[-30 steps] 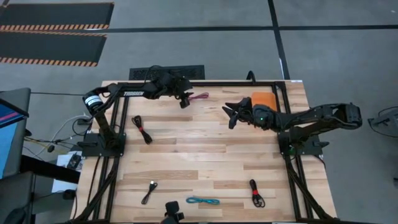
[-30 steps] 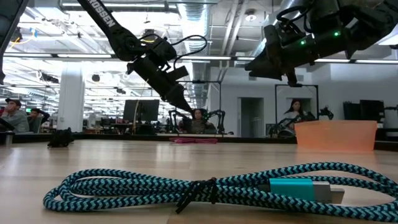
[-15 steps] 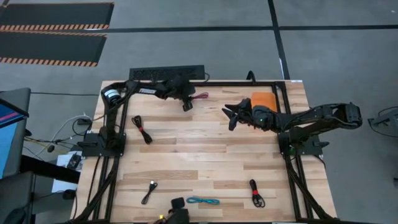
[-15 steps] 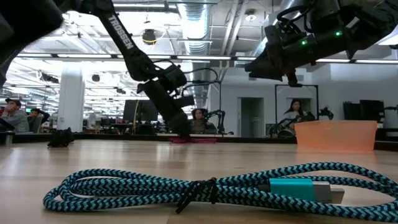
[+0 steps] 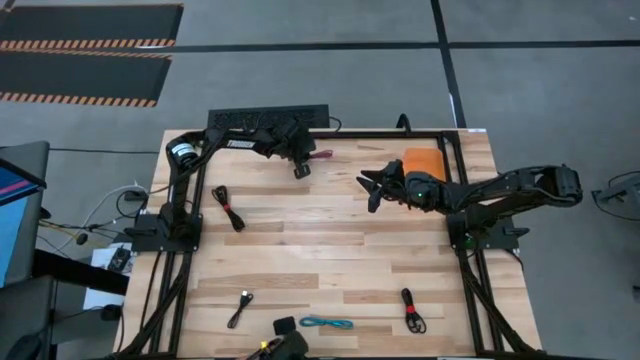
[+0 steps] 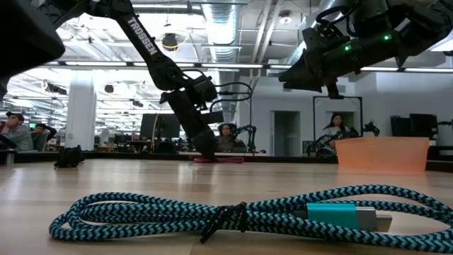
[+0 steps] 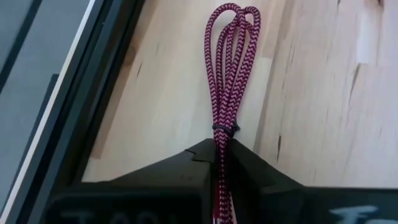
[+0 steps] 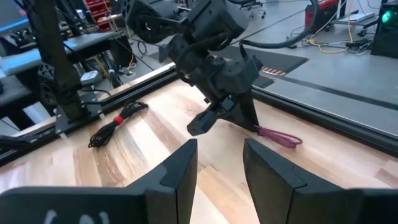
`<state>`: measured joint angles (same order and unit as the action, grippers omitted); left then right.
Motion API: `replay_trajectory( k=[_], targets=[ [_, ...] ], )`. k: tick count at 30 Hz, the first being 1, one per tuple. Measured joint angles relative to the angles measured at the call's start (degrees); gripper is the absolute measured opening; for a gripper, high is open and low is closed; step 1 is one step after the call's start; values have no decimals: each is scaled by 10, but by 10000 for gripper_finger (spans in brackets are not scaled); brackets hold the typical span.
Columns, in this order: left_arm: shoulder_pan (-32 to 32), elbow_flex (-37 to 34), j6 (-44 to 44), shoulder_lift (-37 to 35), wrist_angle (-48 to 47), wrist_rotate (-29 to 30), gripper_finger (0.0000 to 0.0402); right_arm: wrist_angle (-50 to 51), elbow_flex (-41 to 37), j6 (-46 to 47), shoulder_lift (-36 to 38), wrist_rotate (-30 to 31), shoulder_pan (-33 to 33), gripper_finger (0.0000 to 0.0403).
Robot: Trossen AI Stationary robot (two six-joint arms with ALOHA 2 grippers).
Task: Pick and place USB-C Cables
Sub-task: Put the black and pink charger cable into the orange bin
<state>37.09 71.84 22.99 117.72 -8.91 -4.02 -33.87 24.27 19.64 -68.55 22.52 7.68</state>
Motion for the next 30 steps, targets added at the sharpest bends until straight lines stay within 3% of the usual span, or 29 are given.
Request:
replay_trajectory(
  k=[11,21,30],
  targets=[
    [-59,79,-7,0,4,-5,2,14,16,-51,53,7,-6,155],
    [-117,120,-98,7,213,-75,1,32,15,-156,216,8,-48,155],
    [-158,220,-192,103,325,-117,0,143,15,-147,301,7,-88,155]
  ],
)
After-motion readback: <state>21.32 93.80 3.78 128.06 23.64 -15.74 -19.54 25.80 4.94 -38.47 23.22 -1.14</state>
